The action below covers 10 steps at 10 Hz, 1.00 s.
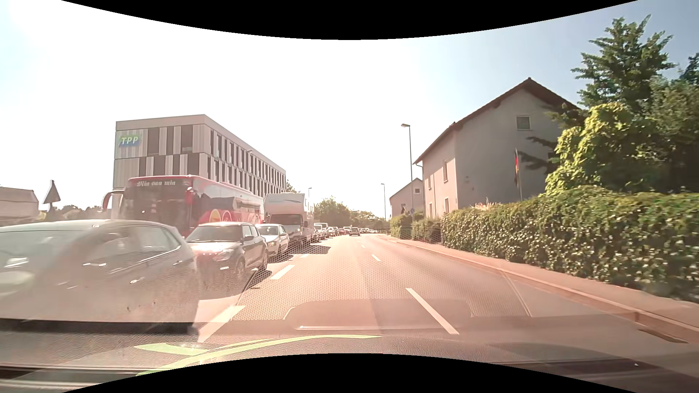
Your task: Follow the waypoints while adhering to traffic rules and regulations
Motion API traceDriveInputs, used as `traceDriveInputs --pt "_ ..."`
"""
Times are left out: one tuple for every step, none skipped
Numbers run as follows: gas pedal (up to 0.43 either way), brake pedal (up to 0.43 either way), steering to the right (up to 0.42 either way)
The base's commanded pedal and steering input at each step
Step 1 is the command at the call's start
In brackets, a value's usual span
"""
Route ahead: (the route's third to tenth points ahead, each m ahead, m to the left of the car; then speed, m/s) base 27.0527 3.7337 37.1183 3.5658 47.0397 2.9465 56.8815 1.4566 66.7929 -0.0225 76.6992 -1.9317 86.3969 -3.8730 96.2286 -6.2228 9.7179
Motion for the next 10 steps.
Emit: traceDriveInputs --pt "0.118 0.0 -0.008" --pt "0.118 0.0 -0.008" --pt "0.118 0.0 -0.008" --pt "0.11 0.0 -0.008" --pt "0.11 0.0 -0.008" --pt "0.098 0.0 -0.008" --pt "0.098 0.0 -0.008" --pt "0.098 0.0 -0.008" --pt "0.087 0.0 -0.008" --pt "0.087 0.0 -0.008"
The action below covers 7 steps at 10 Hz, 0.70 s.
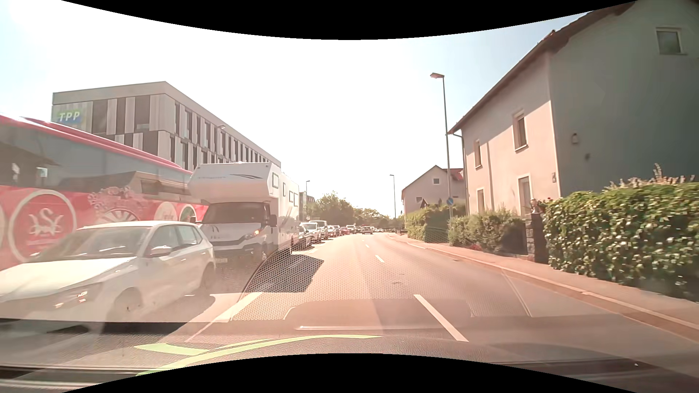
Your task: Follow the waypoints while adhering to traffic rules and regulations
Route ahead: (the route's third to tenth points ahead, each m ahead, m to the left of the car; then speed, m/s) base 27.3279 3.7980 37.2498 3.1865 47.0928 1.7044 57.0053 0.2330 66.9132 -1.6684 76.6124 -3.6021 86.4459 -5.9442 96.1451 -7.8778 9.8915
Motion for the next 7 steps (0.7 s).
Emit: traceDriveInputs --pt "0.079 0.0 -0.008" --pt "0.079 0.0 -0.008" --pt "0.079 0.0 -0.008" --pt "0.079 0.0 -0.008" --pt "0.079 0.0 -0.007" --pt "0.079 0.0 -0.007" --pt "0.079 0.0 -0.006"
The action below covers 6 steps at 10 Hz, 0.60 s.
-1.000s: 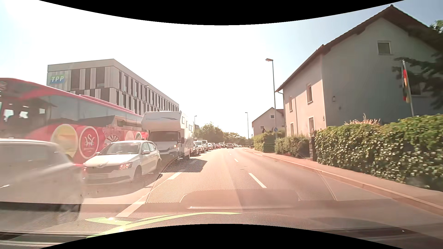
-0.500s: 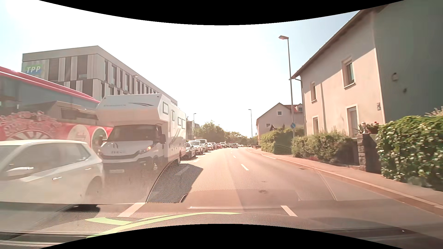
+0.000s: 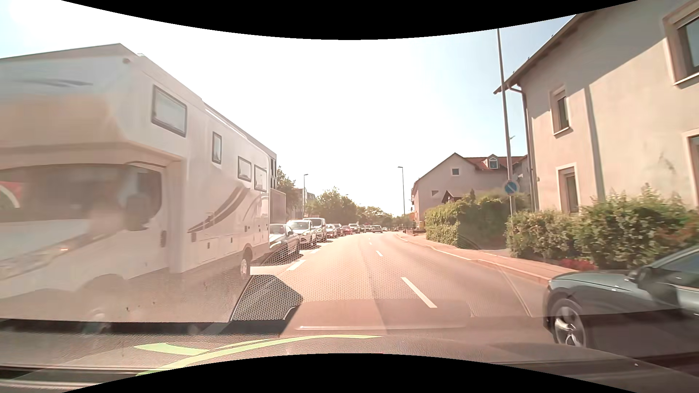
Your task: Follow the waypoints while adhering to traffic rules and regulations
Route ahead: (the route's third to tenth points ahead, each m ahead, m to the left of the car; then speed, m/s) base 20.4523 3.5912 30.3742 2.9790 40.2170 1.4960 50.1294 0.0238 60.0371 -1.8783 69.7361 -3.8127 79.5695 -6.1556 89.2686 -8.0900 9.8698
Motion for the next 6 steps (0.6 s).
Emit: traceDriveInputs --pt "0.079 0.0 -0.005" --pt "0.079 0.0 -0.005" --pt "0.079 0.0 -0.004" --pt "0.079 0.0 -0.003" --pt "0.079 0.0 -0.002" --pt "0.079 0.0 -0.001"
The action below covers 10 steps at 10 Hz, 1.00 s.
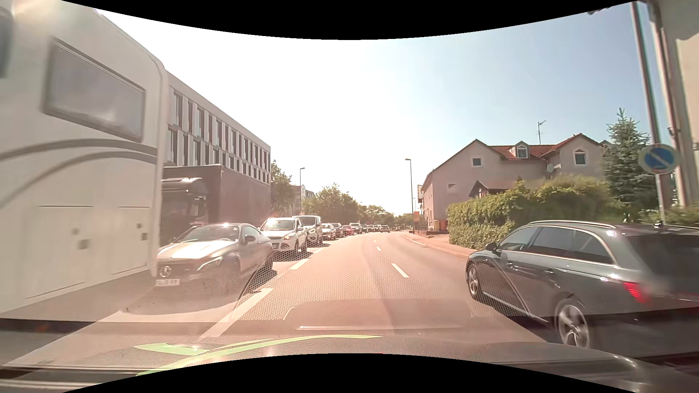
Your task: Follow the waypoints while adhering to traffic rules and regulations
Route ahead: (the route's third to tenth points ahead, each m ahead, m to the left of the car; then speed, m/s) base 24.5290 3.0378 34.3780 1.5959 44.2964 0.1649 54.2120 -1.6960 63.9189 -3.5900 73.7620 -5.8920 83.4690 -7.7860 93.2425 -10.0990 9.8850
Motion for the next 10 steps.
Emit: traceDriveInputs --pt "0.079 0.0 0.0" --pt "0.079 0.0 0.0" --pt "0.079 0.0 0.003" --pt "0.079 0.0 0.007" --pt "0.079 0.0 0.008" --pt "0.079 0.0 0.008" --pt "0.087 0.0 0.008" --pt "0.087 0.0 0.008" --pt "0.087 0.0 0.009" --pt "0.087 0.0 0.009"
